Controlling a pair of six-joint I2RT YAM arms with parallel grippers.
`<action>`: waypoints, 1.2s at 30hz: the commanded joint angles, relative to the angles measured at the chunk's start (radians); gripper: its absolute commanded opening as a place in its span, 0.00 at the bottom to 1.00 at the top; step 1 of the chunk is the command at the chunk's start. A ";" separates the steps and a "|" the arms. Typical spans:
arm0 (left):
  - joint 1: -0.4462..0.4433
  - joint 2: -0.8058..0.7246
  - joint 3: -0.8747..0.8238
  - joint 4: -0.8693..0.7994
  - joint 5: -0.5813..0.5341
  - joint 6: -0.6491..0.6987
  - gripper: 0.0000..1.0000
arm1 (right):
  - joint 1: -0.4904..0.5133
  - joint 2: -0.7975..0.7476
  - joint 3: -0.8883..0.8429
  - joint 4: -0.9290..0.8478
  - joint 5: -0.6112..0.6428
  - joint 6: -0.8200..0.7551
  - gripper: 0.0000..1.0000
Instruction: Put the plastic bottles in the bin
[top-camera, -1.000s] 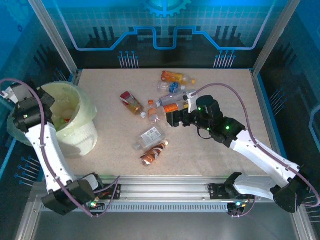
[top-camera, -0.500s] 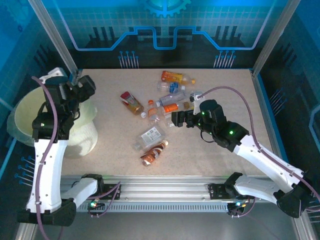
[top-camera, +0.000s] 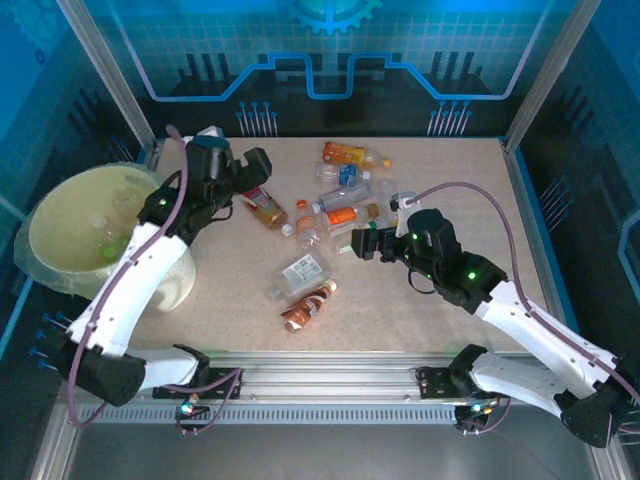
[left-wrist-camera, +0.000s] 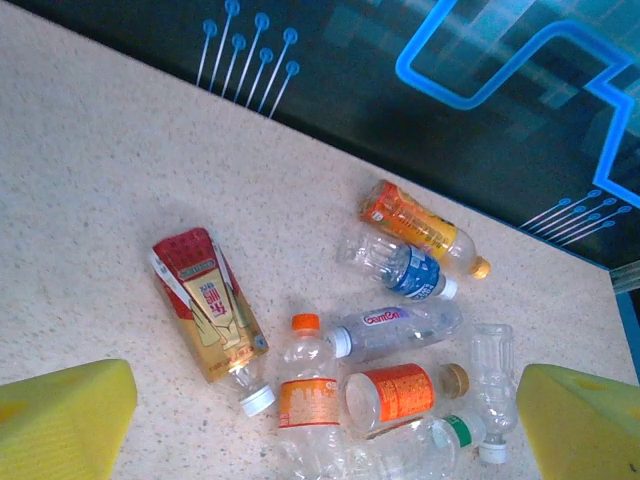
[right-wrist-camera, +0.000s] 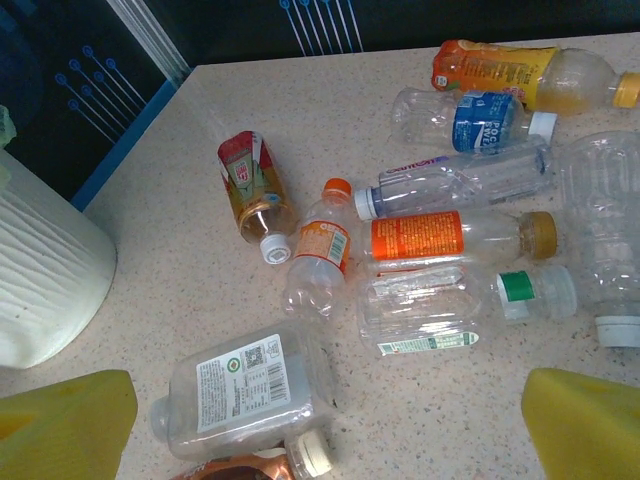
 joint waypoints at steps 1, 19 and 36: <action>-0.005 0.068 -0.014 0.053 0.034 -0.097 0.99 | -0.009 -0.040 -0.008 -0.024 0.030 0.009 1.00; 0.046 0.521 0.054 -0.026 -0.064 -0.198 0.99 | -0.017 -0.109 -0.025 -0.043 0.070 0.013 1.00; 0.115 0.809 0.172 0.065 -0.024 -0.149 0.94 | -0.024 -0.156 -0.054 -0.083 0.114 0.029 1.00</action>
